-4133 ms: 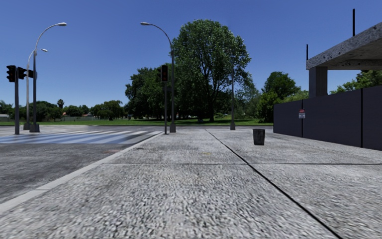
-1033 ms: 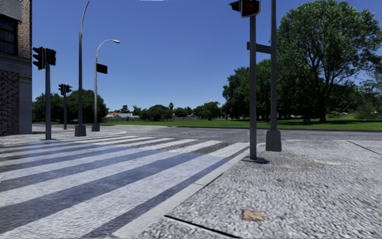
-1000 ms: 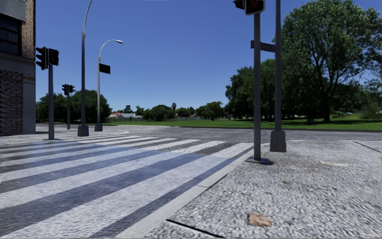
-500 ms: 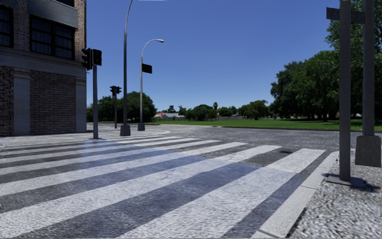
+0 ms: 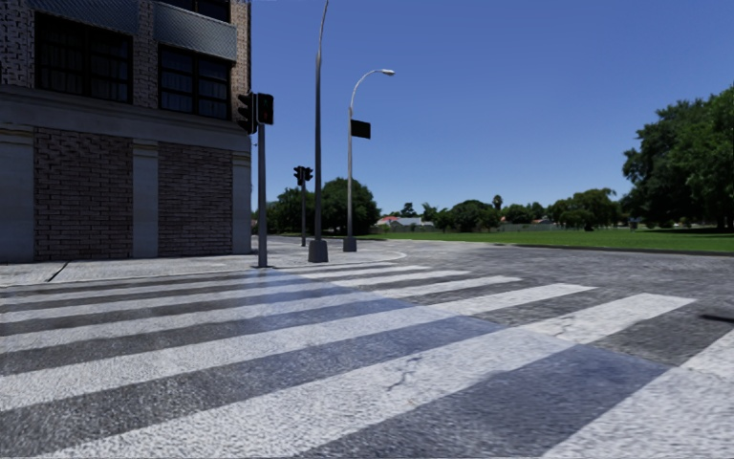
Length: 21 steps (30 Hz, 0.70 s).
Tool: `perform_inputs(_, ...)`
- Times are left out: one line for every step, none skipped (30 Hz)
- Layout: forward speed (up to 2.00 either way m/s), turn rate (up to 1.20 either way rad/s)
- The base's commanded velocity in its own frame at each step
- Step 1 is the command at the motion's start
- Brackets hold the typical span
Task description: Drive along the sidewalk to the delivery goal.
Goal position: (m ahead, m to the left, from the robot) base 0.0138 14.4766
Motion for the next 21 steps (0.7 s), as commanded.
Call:
perform_inputs(1.42, 0.54)
perform_inputs(1.44, 0.54)
perform_inputs(1.50, 0.54)
perform_inputs(1.50, 0.54)
perform_inputs(1.54, 0.54)
perform_inputs(1.56, 0.54)
perform_inputs(1.57, 0.54)
perform_inputs(1.57, 0.54)
perform_inputs(1.57, 0.54)
perform_inputs(1.58, 0.54)
perform_inputs(1.58, 0.54)
perform_inputs(1.58, 0.54)
perform_inputs(1.58, 0.54)
perform_inputs(1.58, 0.54)
perform_inputs(1.58, 0.54)
perform_inputs(1.59, 0.54)
perform_inputs(1.61, 0.54)
perform_inputs(1.61, 0.54)
perform_inputs(1.63, 0.54)
perform_inputs(1.64, 0.54)
perform_inputs(1.65, 0.54)
